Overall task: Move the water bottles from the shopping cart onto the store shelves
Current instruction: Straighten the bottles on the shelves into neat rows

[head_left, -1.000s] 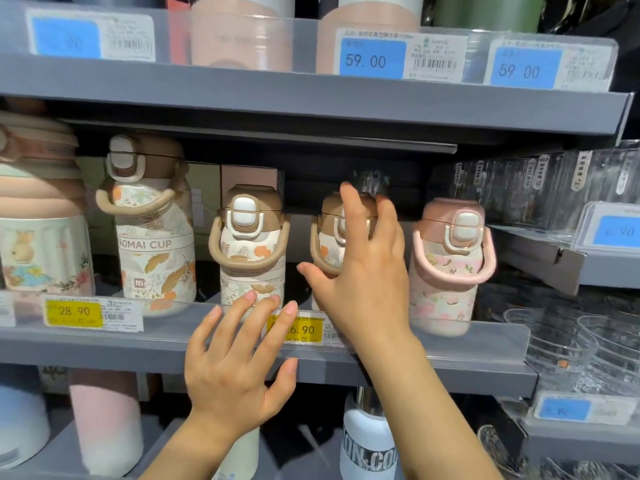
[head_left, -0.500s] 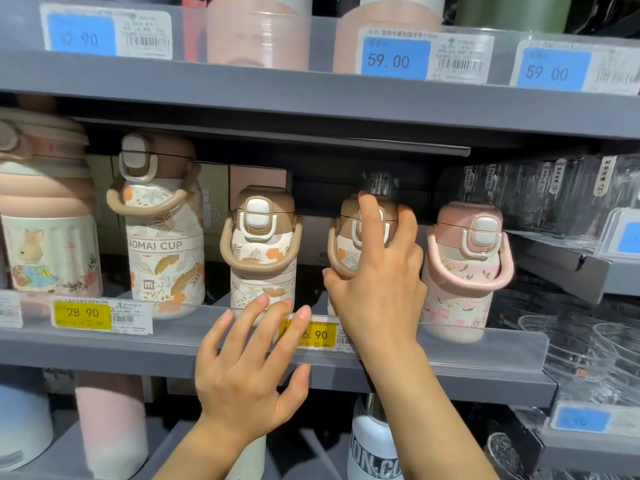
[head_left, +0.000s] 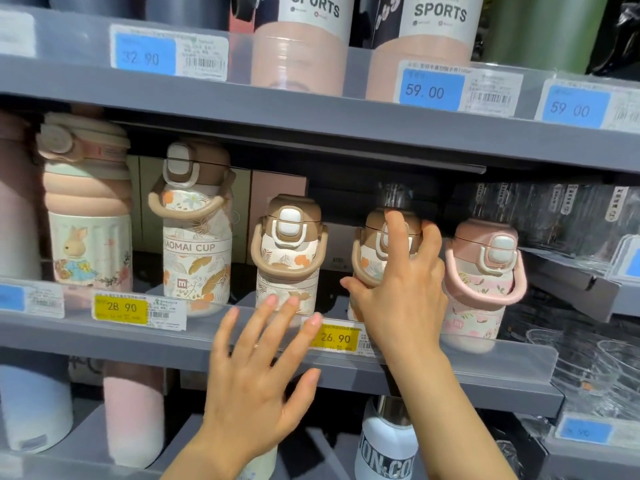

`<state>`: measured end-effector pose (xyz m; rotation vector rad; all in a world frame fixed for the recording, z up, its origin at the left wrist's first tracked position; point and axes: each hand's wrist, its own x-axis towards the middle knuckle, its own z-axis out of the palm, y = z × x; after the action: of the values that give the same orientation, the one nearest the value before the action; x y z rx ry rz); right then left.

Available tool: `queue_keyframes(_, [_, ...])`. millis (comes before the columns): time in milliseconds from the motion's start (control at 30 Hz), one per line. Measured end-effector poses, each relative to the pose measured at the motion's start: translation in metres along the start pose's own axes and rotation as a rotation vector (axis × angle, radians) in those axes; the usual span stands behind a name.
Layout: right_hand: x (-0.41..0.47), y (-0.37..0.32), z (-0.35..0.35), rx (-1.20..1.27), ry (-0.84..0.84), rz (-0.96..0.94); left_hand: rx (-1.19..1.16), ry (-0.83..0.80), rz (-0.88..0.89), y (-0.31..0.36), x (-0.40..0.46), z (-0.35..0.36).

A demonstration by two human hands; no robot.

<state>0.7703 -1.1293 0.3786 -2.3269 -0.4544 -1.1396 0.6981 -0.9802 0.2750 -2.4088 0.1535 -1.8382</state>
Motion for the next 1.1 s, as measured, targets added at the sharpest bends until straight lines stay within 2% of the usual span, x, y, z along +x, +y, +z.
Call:
queue_keyframes(100, [-0.006,-0.008,-0.006,0.053,0.148,-0.043,0.067,0.046,-0.095,-0.035,-0.008,-0.013])
queue_keyframes(167, [-0.014,-0.024,-0.007,0.129,0.321,-0.167,0.136,0.053,-0.171,-0.067,-0.016,-0.018])
queue_keyframes(233, [-0.023,-0.049,-0.001,0.229,0.396,-0.271,0.178,0.040,-0.214,-0.092,-0.024,-0.019])
queue_keyframes(333, [-0.024,-0.088,0.022,0.296,0.270,-0.267,0.175,0.028,-0.125,-0.110,-0.031,-0.017])
queue_keyframes(467, [-0.016,-0.107,0.051,0.140,0.091,-0.121,0.136,0.059,-0.047,-0.119,-0.036,-0.012])
queue_keyframes(633, [-0.014,-0.105,0.054,0.119,0.041,0.020,0.139,0.151,-0.047,-0.117,-0.035,-0.006])
queue_keyframes(767, [-0.015,-0.105,0.051,0.080,0.014,0.016,0.129,0.183,-0.043,-0.118,-0.036,-0.004])
queue_keyframes(1100, [-0.015,-0.111,0.053,0.077,0.043,0.043,0.052,0.133,-0.061,-0.117,-0.036,-0.008])
